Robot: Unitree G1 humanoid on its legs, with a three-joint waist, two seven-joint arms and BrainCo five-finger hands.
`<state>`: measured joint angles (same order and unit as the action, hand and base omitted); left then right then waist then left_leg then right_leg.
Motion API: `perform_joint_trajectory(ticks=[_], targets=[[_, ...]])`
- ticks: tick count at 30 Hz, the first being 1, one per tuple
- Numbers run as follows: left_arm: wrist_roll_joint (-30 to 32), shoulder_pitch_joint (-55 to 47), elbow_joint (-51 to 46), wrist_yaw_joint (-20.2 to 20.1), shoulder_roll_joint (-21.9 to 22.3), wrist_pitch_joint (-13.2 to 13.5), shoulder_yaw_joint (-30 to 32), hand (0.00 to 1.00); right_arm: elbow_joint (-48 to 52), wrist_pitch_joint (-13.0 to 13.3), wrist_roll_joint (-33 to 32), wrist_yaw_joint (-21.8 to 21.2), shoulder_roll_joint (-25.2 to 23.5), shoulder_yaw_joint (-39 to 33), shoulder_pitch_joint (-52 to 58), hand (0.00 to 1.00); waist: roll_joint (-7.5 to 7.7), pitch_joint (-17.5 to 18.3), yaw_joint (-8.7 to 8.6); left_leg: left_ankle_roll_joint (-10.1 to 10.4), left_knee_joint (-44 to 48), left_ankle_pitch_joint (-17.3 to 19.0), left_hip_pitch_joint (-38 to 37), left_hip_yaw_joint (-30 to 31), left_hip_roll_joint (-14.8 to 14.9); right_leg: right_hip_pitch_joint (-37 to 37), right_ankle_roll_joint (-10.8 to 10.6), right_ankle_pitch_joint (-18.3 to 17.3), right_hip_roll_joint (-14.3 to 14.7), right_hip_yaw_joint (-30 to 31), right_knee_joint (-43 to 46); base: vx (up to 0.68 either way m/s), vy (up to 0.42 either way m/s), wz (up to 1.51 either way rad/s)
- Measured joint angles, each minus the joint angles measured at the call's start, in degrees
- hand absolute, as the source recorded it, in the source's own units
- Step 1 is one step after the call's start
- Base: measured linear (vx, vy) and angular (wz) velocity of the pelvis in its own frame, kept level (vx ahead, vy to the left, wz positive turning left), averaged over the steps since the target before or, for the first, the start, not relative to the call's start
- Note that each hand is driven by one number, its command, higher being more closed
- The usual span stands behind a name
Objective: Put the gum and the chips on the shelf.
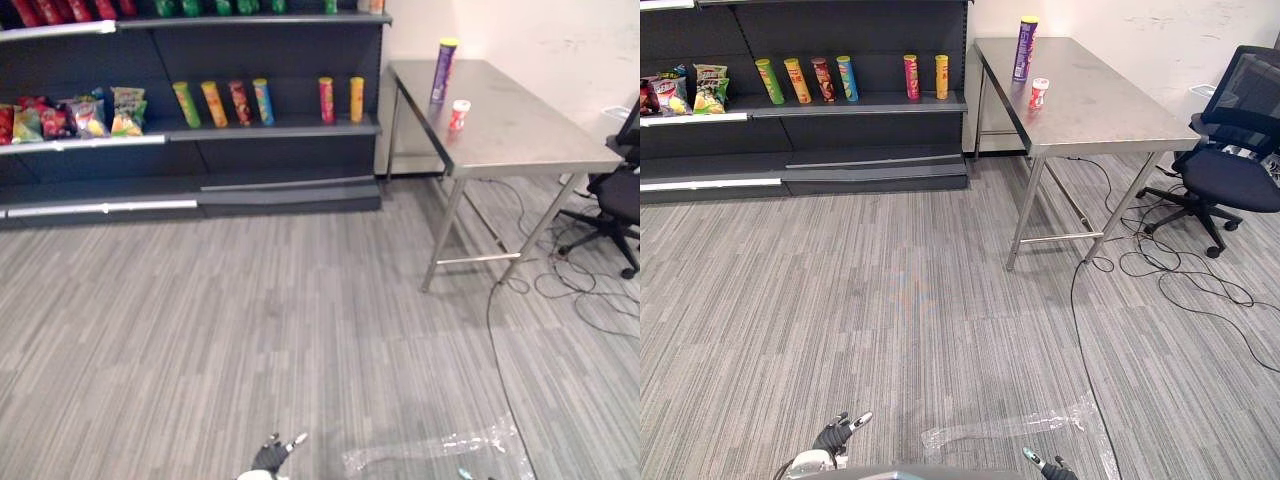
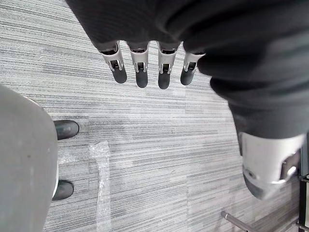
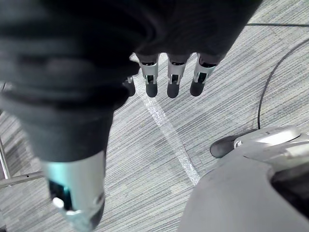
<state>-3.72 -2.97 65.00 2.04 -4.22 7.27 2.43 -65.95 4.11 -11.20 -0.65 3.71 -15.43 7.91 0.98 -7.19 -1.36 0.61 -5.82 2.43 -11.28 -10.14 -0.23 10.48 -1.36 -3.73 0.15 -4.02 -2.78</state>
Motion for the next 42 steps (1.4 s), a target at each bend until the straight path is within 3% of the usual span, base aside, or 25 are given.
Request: perform_joint_trajectory(ticks=[8,18,20,21,23,25,27,29,32,34,35,37,38,40,42], targets=[[0.02,0.08,0.00,-0.06,-0.07,-0.01,-0.36,0.00,0.01,-0.03,0.00,-0.29,0.09,0.05,-0.04,0.00,-0.32,-0.24,-0.01,0.03,0.00,0.02,0.06,-0.17,0.08,-0.45,0.20,-0.20,0.02,0.19,0.83,0.00,-0.001,-0.01],[0.07,0.70,-0.02,-0.68,-0.64,-0.30,-0.30,0.00,0.03,-0.37,0.13,-1.42,-0.01,0.01,-0.73,0.00,0.82,-1.15,0.01,1.08,2.27,1.34,0.61,-0.27,-0.01,-6.27,1.02,-7.61,-0.89,0.40,14.83,-0.01,-0.029,0.01],[0.02,1.12,-0.10,-0.86,-1.05,-0.29,-0.22,0.00,0.03,-0.39,0.13,-1.45,-0.19,0.01,-0.98,0.00,1.33,-1.90,0.05,1.17,9.92,5.03,3.20,-0.07,0.45,-6.44,1.51,-9.70,-1.36,0.08,17.68,-0.01,-0.082,0.10],[-0.02,1.18,-0.27,-1.24,-1.24,-0.29,0.02,0.00,0.02,-0.40,0.17,-1.51,-0.26,0.00,-0.97,0.00,1.76,-2.06,0.04,2.20,16.89,7.26,5.58,-0.34,1.07,-6.54,1.99,-10.88,-1.66,-0.28,18.86,-0.02,-0.062,0.15],[-0.50,1.25,-1.47,-1.52,-1.44,-0.28,0.24,0.00,-0.18,-0.43,0.41,-1.87,-0.28,-0.02,-0.89,0.00,2.37,-2.41,0.17,2.91,31.01,7.68,12.17,-0.47,1.99,-6.22,2.39,-11.64,-2.45,-1.03,20.12,0.00,-0.086,0.20],[-0.66,1.51,-2.34,-1.59,-0.83,-0.13,0.35,0.00,-0.18,-0.41,2.22,-2.13,0.50,-0.21,-0.93,0.00,1.21,-2.88,0.37,4.08,42.57,6.76,17.67,-0.61,3.91,-5.98,2.68,-12.65,-2.45,-1.39,21.75,0.03,-0.027,0.11],[-1.40,1.80,-2.33,-1.46,-0.94,0.04,0.43,0.00,-0.29,-0.45,2.32,-2.09,0.63,-0.27,-0.68,0.00,1.10,-3.12,0.12,3.47,48.59,9.00,20.08,-1.93,6.34,-4.91,2.91,-13.51,-2.58,-1.65,22.26,0.07,0.033,0.09],[-2.49,1.99,-2.37,-1.13,-1.18,0.14,0.58,0.00,-0.50,-1.00,2.36,-2.04,0.58,-0.26,-0.53,0.00,1.46,-3.51,0.20,3.67,48.11,10.43,20.36,-1.76,7.85,-3.78,2.53,-14.09,-3.50,-1.36,22.69,0.10,0.072,-0.03],[-2.70,2.05,-2.25,-0.63,-1.21,0.13,0.19,0.00,-0.49,-1.06,2.37,-2.02,0.59,-0.27,-0.31,0.00,1.48,-3.61,-0.03,4.01,37.55,10.35,20.18,0.18,7.50,-3.26,0.84,-15.34,-6.33,0.00,23.31,0.11,0.190,-0.15],[-2.84,2.15,-2.20,-0.44,-1.68,0.11,0.03,0.00,-0.48,-1.06,2.46,-2.01,0.64,-0.19,-0.05,0.00,1.36,-3.71,-0.16,4.16,26.19,7.85,20.07,2.13,7.53,-3.10,-1.21,-17.22,-8.43,0.91,23.67,0.15,0.297,-0.10],[-2.85,2.22,-2.18,-0.34,-1.65,0.11,-0.01,0.00,-0.45,-1.05,2.46,-2.01,0.70,-0.18,0.08,0.00,1.19,-3.81,-0.21,4.07,24.07,7.15,20.03,2.92,7.62,-2.85,-1.94,-17.82,-8.90,1.02,24.00,0.20,0.362,-0.02],[-3.57,2.43,-2.17,-0.23,-1.46,0.08,-0.38,0.00,-0.37,-0.99,2.50,-1.80,0.99,0.09,0.28,0.00,0.71,-4.73,-0.09,4.73,22.29,1.93,18.69,2.10,6.76,0.30,-4.54,-19.66,-11.13,1.75,23.18,0.30,0.444,-0.06],[-4.31,2.48,-2.15,-0.20,-1.72,0.10,-0.38,0.00,-0.41,-1.02,2.68,-1.77,0.75,0.14,0.17,0.00,0.75,-4.71,0.00,4.52,23.05,2.21,18.37,1.27,6.38,1.41,-4.50,-19.58,-11.49,1.88,22.57,0.34,0.346,-0.10],[-5.43,2.94,-2.32,-0.15,-2.49,0.24,-0.26,0.00,-0.23,-1.04,4.76,-1.87,0.33,0.25,-0.41,0.00,1.82,-5.13,0.08,3.54,28.16,6.09,20.63,0.79,5.76,2.27,-3.45,-18.83,-10.84,3.35,21.44,0.32,0.211,-0.04],[-7.11,3.15,-2.63,-0.15,-2.61,0.36,0.07,0.00,-0.28,-1.14,5.03,-1.87,0.25,0.09,-1.19,0.00,1.86,-5.38,0.28,3.40,33.42,9.68,22.32,-0.15,6.18,3.09,-4.93,-17.44,-11.11,4.82,18.66,0.26,0.209,-0.21]])
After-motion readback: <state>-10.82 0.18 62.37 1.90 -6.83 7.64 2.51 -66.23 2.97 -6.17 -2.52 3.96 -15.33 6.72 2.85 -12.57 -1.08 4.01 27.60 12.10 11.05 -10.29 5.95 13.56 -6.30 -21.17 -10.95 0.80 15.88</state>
